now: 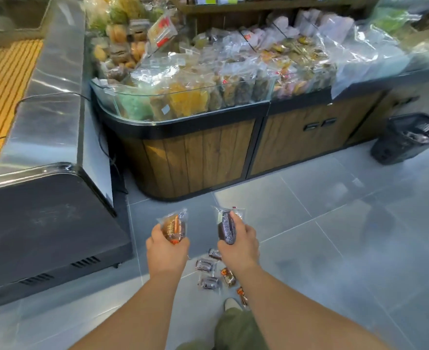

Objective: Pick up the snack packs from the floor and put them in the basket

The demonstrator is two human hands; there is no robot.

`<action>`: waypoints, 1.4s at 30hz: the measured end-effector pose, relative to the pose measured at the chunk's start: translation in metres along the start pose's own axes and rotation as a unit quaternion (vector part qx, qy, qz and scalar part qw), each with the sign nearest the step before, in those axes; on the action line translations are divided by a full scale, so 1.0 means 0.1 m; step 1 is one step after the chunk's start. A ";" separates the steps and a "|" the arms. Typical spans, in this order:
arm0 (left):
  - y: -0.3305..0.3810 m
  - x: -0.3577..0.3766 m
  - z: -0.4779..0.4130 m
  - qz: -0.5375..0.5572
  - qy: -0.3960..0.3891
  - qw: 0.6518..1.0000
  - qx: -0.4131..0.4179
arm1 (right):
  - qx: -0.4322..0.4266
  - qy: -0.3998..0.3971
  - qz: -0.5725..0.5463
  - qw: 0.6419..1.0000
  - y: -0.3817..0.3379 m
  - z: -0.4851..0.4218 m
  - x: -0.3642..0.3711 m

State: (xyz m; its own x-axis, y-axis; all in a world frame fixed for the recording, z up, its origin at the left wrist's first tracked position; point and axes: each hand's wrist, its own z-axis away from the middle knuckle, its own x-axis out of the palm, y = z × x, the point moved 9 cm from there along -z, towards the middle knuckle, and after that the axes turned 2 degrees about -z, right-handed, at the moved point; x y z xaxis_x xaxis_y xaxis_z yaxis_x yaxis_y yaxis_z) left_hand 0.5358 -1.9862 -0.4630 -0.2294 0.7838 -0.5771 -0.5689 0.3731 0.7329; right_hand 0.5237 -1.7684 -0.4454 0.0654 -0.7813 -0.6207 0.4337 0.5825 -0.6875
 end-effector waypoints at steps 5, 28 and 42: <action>0.21 0.31 0.18 -0.041 -0.061 0.996 0.052 | 0.040 0.060 -0.015 0.997 0.37 0.26 -0.35; 1.71 2.75 2.16 -0.139 -0.243 0.923 0.265 | 0.180 0.270 -0.086 0.942 2.43 0.71 -2.68; 2.24 4.18 3.40 -0.136 -0.284 0.904 0.288 | 0.217 0.312 -0.110 0.918 3.62 0.78 -4.00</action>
State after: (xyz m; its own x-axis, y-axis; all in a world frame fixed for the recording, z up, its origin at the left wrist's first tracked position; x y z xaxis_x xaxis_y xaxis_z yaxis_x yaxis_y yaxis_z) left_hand 0.5812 -1.4064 -0.4177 0.3937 0.6913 -0.6059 0.0004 0.6590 0.7521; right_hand 0.7248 -1.2619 -0.4166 -0.5364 -0.5093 -0.6730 0.7006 0.1758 -0.6915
